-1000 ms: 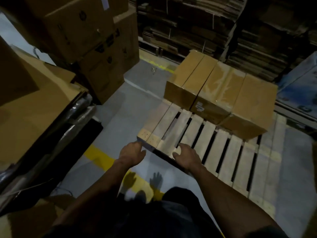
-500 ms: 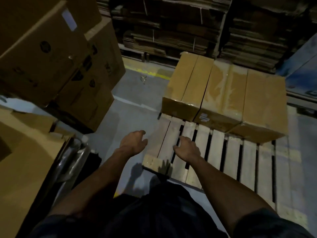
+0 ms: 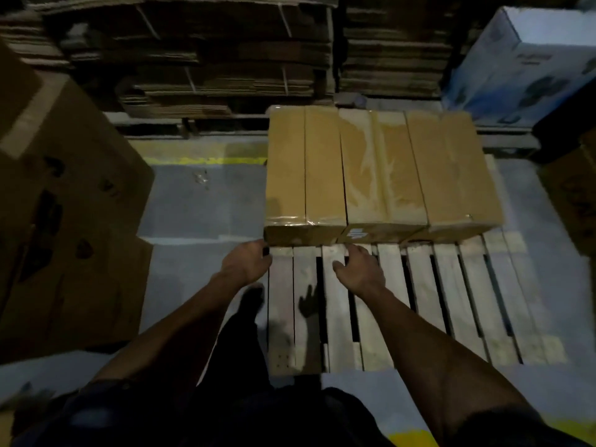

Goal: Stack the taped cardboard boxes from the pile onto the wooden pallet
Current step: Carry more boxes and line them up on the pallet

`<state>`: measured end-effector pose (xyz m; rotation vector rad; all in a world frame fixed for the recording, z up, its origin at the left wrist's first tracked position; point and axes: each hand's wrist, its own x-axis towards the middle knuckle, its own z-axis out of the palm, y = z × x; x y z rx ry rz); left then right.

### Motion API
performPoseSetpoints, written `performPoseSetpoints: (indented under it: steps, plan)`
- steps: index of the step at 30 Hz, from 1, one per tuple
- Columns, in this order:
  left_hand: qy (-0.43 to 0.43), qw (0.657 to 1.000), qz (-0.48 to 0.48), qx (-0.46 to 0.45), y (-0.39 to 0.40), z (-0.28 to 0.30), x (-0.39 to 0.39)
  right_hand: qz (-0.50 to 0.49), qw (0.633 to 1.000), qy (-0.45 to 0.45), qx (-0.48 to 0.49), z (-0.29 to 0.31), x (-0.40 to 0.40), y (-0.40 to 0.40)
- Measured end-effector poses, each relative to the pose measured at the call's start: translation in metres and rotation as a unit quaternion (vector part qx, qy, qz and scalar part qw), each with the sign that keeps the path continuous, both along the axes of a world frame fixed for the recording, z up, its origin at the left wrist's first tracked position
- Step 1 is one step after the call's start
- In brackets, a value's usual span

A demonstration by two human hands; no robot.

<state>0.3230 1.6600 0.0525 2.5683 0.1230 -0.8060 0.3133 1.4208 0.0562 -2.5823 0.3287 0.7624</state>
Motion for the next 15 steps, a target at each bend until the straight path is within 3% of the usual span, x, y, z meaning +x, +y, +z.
performPoseSetpoints:
  steps: [8, 11, 13, 15]
  plan:
    - [0.032, 0.992, -0.098, 0.077, 0.031, -0.074, 0.146, -0.15, 0.988, 0.03, -0.028, -0.06, 0.092, 0.018]
    - [-0.015, 0.988, -0.115, 0.104, 0.035, -0.124, 0.182, -0.218, 0.975, 0.037, -0.013, -0.101, 0.123, 0.013]
    - [-0.001, 0.994, -0.076, 0.073, 0.034, -0.16, 0.198, -0.277, 0.96, 0.03, 0.015, -0.133, 0.138, 0.008]
    - [0.074, 0.997, 0.014, 0.027, 0.027, -0.196, 0.215, -0.351, 0.934, 0.013, 0.06, -0.169, 0.152, 0.004]
